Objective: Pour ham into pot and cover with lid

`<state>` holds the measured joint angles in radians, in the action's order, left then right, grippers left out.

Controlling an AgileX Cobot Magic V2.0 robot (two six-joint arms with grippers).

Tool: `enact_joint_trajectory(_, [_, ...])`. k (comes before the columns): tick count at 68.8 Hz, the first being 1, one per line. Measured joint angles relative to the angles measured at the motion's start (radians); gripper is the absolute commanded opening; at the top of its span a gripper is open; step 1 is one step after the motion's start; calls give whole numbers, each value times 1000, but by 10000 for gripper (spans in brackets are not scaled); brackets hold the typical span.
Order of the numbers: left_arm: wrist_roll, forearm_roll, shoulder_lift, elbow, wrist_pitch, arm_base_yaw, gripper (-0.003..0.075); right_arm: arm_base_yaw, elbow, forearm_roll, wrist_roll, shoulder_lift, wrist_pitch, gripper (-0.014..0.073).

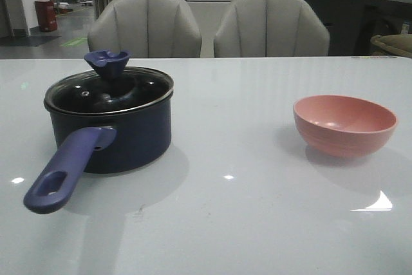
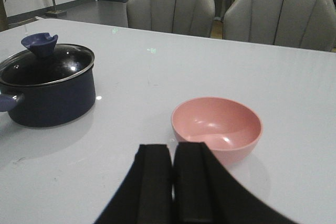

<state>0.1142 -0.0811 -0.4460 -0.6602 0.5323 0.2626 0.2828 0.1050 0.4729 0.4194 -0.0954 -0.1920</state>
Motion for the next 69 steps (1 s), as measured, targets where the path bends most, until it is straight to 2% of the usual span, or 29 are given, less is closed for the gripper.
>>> enact_joint_trajectory(12, [0, -8, 212, 170, -76, 0, 113, 0, 0, 0, 0, 0, 0, 162])
enact_joint_trajectory(22, [0, -13, 311, 260, -101, 0, 113, 0, 0, 0, 0, 0, 0, 162])
enact_joint_trajectory(59, [0, -13, 322, 375, -104, 0, 113, 0, 0, 0, 0, 0, 0, 162])
enact_joint_trajectory(69, [0, 41, 332, 455, -220, -31, 113, 0, 0, 0, 0, 0, 0, 162])
